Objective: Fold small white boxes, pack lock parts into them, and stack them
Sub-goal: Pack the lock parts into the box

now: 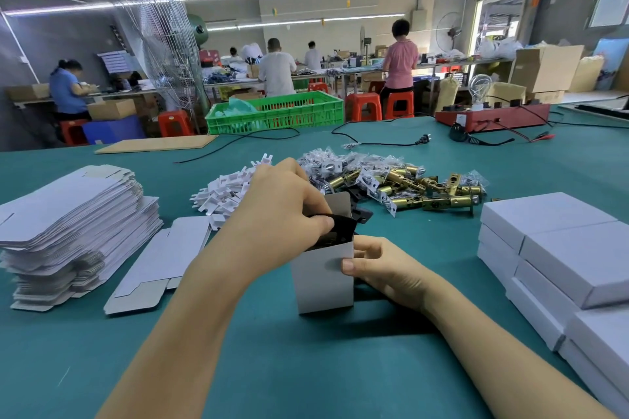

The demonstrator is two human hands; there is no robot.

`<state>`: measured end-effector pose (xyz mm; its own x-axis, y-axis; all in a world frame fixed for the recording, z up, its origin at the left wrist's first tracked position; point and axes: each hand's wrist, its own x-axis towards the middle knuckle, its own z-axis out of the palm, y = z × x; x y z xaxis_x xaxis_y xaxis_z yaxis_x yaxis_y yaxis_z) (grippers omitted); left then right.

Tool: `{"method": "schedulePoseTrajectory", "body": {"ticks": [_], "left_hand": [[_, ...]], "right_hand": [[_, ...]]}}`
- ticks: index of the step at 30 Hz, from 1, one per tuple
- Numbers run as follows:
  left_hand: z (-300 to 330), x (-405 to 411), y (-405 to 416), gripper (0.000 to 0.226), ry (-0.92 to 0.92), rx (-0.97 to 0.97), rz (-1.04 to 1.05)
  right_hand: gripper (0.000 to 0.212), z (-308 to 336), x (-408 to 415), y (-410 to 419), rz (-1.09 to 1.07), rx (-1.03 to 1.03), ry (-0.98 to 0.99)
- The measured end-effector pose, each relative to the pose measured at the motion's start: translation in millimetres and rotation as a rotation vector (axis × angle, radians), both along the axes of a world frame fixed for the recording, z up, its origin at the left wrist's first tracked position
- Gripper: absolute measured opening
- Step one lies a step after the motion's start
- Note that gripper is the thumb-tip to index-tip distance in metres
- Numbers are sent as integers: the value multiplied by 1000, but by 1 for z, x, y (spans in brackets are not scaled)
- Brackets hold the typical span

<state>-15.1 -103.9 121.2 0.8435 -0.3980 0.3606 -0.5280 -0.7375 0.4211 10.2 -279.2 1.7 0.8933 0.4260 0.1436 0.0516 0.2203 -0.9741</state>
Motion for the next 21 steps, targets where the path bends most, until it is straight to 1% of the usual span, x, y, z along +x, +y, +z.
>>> {"method": "schedulePoseTrajectory", "body": {"ticks": [4,10,13,17,19,21], "left_hand": [[-1,1,2,13,68,-10,0],[2,4,9,17,47,-68,31],[3,8,16,17,69,-70,36],[3,12,25,15,106,-8,-17],[4,13,30,9,166,22,-71],[1,18,35,7,250,13,-98]], "right_hand": [[34,-1,2,0,-16,-9,11],[36,-3,3,0,-11,-3,17],[48,-3,4,-1,-3,-15,7],[60,-3,5,-2,17,-17,8],[60,-2,5,-3,17,-27,12],[52,-3,5,-3,3,-39,5]]}}
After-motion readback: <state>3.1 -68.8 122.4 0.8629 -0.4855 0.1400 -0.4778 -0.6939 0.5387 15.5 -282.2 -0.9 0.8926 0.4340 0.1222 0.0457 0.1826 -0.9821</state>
